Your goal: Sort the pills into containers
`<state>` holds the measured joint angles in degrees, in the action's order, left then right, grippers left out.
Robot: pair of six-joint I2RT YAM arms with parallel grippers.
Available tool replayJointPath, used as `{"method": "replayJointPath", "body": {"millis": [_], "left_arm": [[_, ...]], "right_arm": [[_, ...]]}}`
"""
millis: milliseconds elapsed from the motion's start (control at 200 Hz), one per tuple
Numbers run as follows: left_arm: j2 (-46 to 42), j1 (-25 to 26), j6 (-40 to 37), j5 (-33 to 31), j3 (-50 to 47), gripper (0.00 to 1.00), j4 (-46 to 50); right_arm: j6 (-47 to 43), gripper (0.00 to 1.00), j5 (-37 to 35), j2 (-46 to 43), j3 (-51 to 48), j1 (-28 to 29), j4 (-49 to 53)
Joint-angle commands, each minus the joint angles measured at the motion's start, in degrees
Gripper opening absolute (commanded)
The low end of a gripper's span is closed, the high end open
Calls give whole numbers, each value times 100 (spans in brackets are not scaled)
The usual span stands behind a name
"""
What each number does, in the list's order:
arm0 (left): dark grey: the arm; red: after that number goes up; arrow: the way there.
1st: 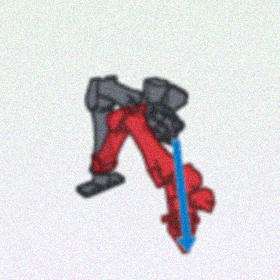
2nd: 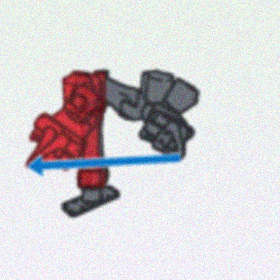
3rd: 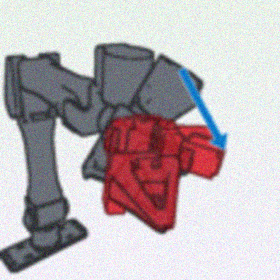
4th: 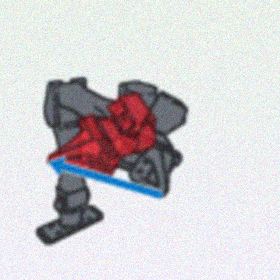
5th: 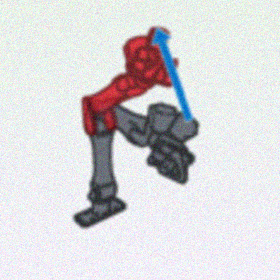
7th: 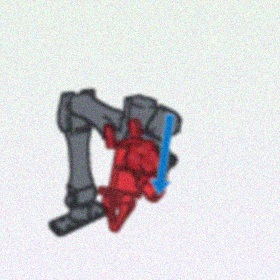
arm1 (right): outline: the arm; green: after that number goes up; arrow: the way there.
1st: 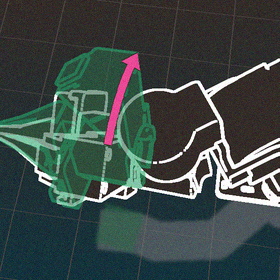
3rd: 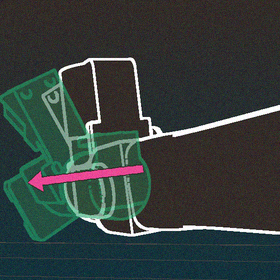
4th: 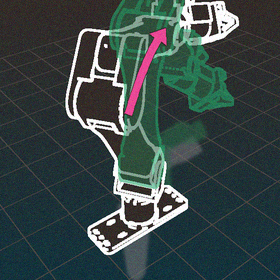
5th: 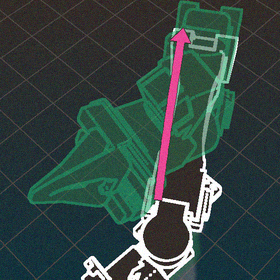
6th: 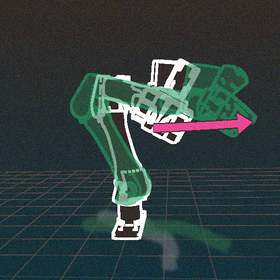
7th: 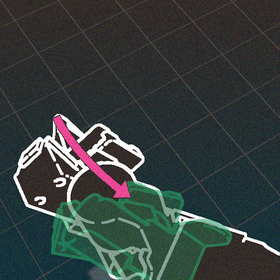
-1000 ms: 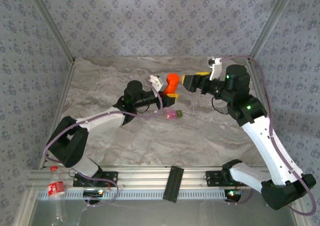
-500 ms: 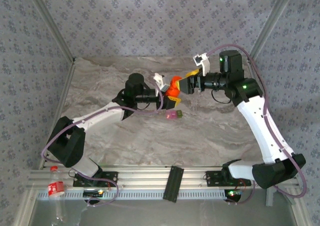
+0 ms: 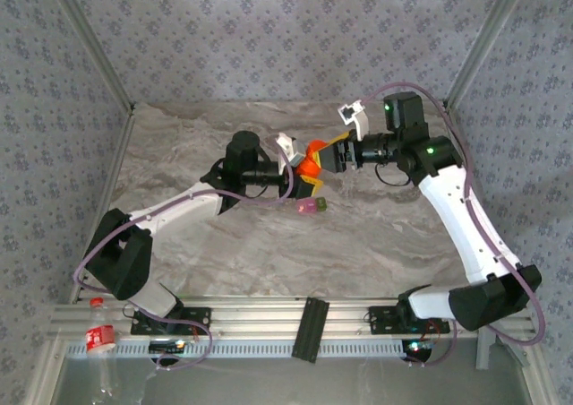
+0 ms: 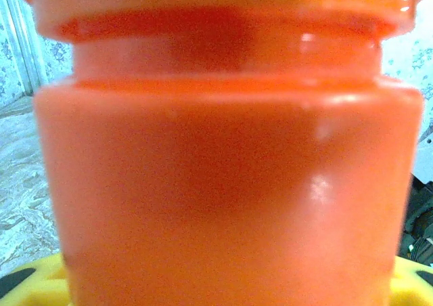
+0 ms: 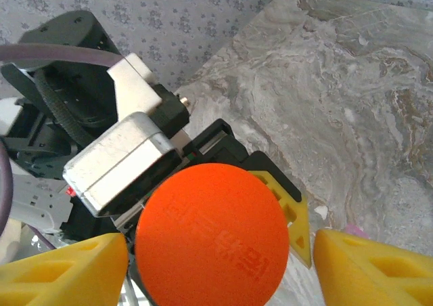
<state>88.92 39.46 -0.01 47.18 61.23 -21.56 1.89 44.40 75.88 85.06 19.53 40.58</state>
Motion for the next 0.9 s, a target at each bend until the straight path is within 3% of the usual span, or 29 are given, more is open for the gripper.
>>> {"method": "replayJointPath", "body": {"millis": [0, 155, 340, 505, 894], "left_arm": [[-54, -33, -108, 165, 240, 0, -77], [-46, -39, -109, 23, 268, 0, -65], [-95, -39, -22, -635, 199, 0, -295], [-115, -41, 35, -902, 169, 0, -448], [-124, -5, 89, -1455, 82, 0, -670]], "right_arm": [[-108, 66, 108, 76, 230, 45, 195], [-146, 42, 48, 65, 215, 85, 225], [201, 37, -490, -110, -184, 138, -210], [546, 34, -893, -223, -626, 280, -776], [1327, 32, -2103, 117, -704, 766, -931]]}}
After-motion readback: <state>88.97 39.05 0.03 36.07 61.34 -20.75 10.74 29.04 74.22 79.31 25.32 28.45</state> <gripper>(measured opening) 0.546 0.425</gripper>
